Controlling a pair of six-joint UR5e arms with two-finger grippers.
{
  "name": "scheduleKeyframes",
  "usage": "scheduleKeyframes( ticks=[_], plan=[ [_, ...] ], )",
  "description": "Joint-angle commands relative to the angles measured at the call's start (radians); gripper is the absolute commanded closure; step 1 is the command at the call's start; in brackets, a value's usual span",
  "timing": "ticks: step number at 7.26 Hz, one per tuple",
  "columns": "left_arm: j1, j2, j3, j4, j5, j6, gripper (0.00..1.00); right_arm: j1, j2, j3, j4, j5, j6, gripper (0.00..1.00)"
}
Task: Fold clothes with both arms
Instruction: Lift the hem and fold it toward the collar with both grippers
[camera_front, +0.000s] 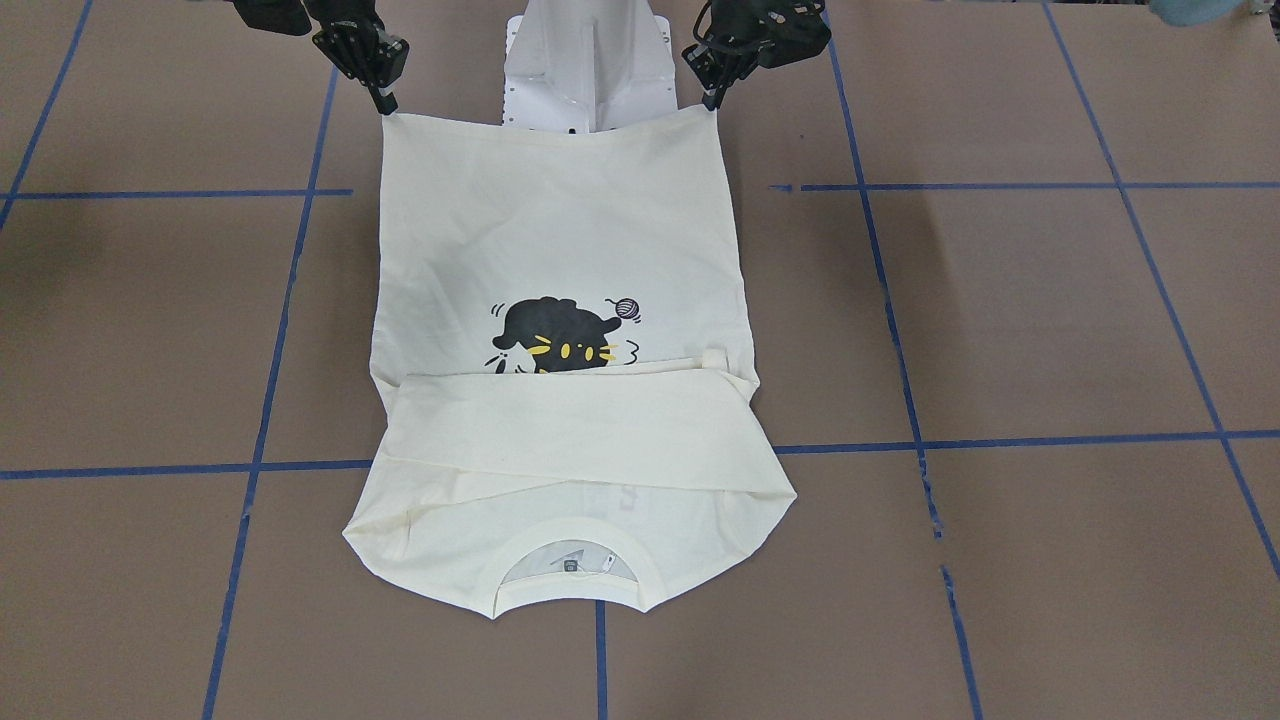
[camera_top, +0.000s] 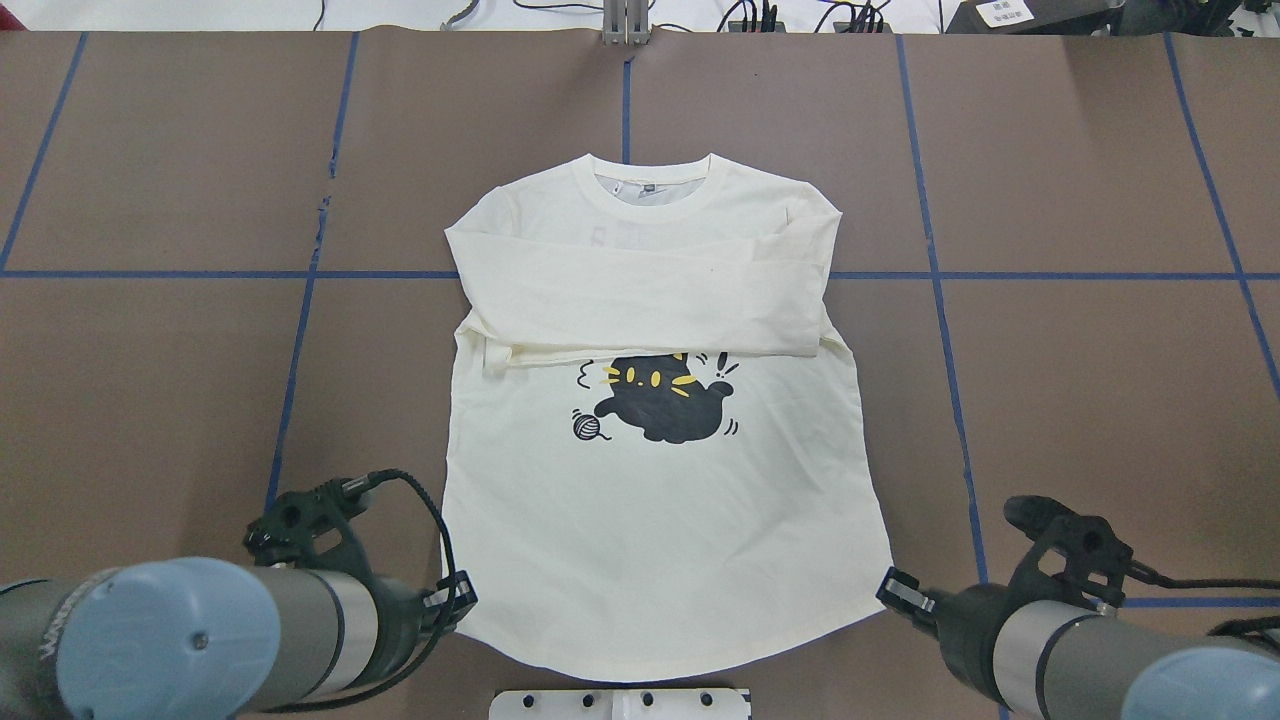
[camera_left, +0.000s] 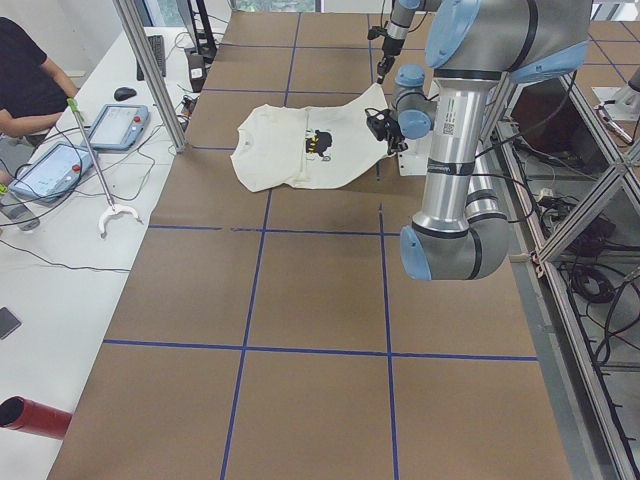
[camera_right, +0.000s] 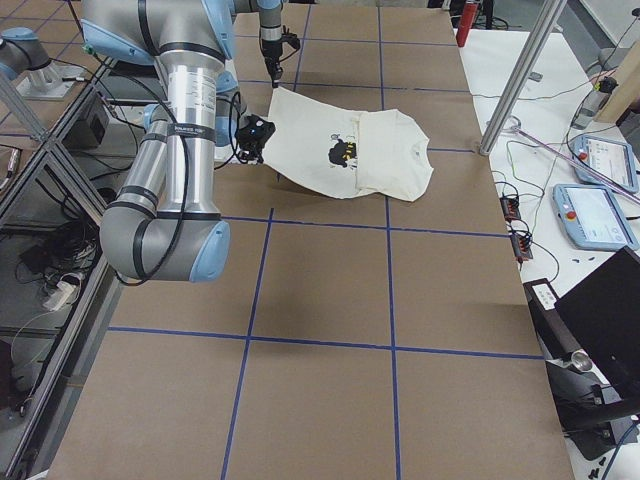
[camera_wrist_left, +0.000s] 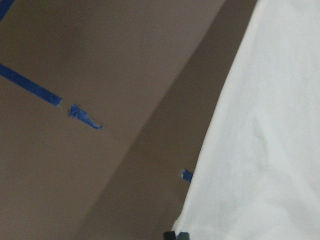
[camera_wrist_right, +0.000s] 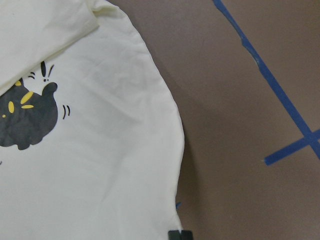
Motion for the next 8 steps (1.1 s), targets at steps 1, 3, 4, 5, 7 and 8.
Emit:
scheduleKeyframes(
  ticks=[1, 3, 4, 5, 7, 8],
  plan=[
    [-0.197, -0.104, 0.16, -0.006, -0.012, 0.228, 1.0, 0.238, 0.226, -0.232, -0.001, 0.064, -0.204, 1.0],
    [-0.376, -0.158, 0.345, -0.144, -0.096, 0.293, 1.0, 0.468, 0.378, -0.406, 0.002, 0.242, -0.381, 1.0],
    [-0.423, -0.199, 0.483, -0.245, -0.115, 0.296, 1.0, 0.545, 0.465, -0.512, 0.001, 0.265, -0.444, 1.0],
    [-0.479, -0.227, 0.574, -0.319, -0.115, 0.298, 1.0, 0.611, 0.519, -0.616, 0.005, 0.282, -0.516, 1.0],
    [-0.529, -0.249, 0.606, -0.333, -0.112, 0.365, 1.0, 0.656, 0.601, -0.762, 0.008, 0.282, -0.585, 1.0],
    [-0.54, -0.27, 0.641, -0.333, -0.103, 0.374, 1.0, 0.667, 0.656, -0.851, 0.01, 0.282, -0.601, 1.0]
  ],
)
